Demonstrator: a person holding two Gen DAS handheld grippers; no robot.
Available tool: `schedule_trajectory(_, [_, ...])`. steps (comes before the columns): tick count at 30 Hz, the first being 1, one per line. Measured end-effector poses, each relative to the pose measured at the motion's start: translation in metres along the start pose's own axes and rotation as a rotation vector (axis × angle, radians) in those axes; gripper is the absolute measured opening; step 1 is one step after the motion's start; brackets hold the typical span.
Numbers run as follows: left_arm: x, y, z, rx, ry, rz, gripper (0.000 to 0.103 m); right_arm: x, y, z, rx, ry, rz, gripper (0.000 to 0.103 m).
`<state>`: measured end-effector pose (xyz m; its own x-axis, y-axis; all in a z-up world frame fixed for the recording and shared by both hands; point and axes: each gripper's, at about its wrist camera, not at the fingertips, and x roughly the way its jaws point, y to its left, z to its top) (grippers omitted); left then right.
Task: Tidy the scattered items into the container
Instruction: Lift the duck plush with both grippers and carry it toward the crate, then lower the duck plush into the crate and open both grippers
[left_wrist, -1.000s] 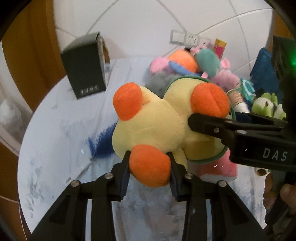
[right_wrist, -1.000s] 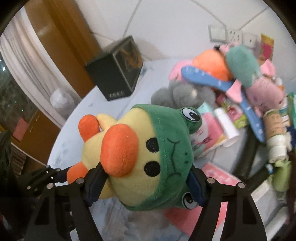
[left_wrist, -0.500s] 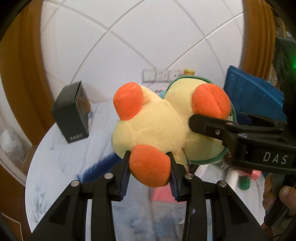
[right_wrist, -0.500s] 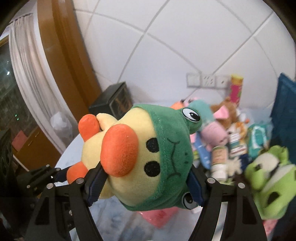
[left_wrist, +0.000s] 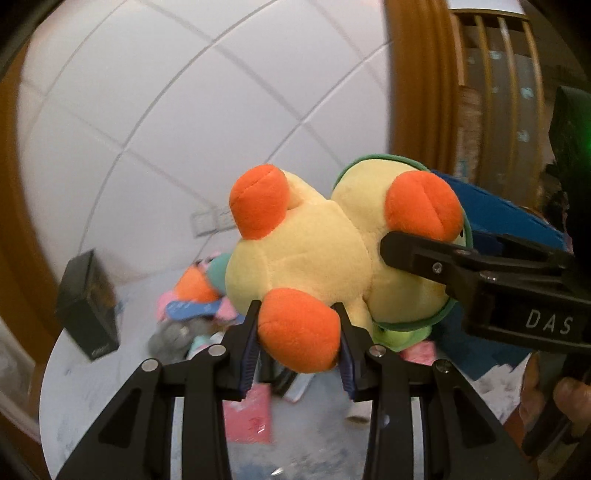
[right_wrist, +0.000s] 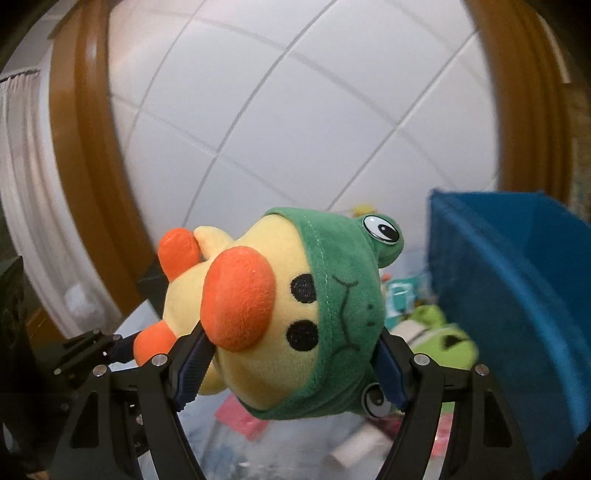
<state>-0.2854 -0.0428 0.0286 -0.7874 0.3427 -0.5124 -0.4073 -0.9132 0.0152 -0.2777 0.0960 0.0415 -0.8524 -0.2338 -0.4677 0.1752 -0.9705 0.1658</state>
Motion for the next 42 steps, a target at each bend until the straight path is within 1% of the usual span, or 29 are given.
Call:
schedule_trajectory(3, [0.004, -0.036, 0.020, 0.037, -0.025, -0.045, 0.036, -0.028, -0.030, 0.010, 0.014, -0.033, -0.051, 0.077])
schedule_trajectory(8, [0.023, -0.109, 0.062, 0.086, -0.055, -0.105, 0.036, -0.068, -0.096, 0.035, 0.017, -0.079, -0.123, 0.077])
schedule_trajectory(11, [0.034, -0.168, 0.089, 0.087, -0.063, -0.123, 0.036, -0.088, -0.144, 0.051, 0.010, -0.098, -0.150, 0.077])
schedule_trajectory(14, [0.052, -0.225, 0.113, 0.078, -0.067, -0.123, 0.036, -0.107, -0.196, 0.067, -0.012, -0.114, -0.172, 0.077])
schedule_trajectory(20, [0.083, -0.318, 0.137, 0.069, -0.013, -0.119, 0.036, -0.137, -0.289, 0.083, -0.033, -0.096, -0.190, 0.078])
schedule_trajectory(23, [0.101, -0.355, 0.142, 0.093, 0.036, -0.090, 0.036, -0.139, -0.331, 0.078, -0.013, -0.079, -0.183, 0.078])
schedule_trajectory(26, [0.116, -0.373, 0.142, 0.104, 0.080, -0.072, 0.036, -0.137, -0.364, 0.069, 0.024, -0.057, -0.161, 0.078])
schedule_trajectory(29, [0.134, -0.387, 0.139, 0.112, 0.121, -0.053, 0.036, -0.126, -0.386, 0.059, 0.058, -0.032, -0.134, 0.078])
schedule_trajectory(31, [0.143, -0.394, 0.131, 0.110, 0.145, -0.041, 0.036, -0.116, -0.399, 0.052, 0.075, -0.015, -0.116, 0.078])
schedule_trajectory(36, [0.161, -0.393, 0.114, 0.084, 0.198, -0.021, 0.036, -0.093, -0.412, 0.036, 0.087, 0.026, -0.096, 0.078])
schedule_trajectory(39, [0.164, -0.389, 0.112, 0.068, 0.213, -0.020, 0.036, -0.085, -0.416, 0.033, 0.096, 0.037, -0.085, 0.078])
schedule_trajectory(42, [0.165, -0.387, 0.111, 0.062, 0.211, -0.019, 0.036, -0.083, -0.418, 0.031, 0.101, 0.032, -0.081, 0.079])
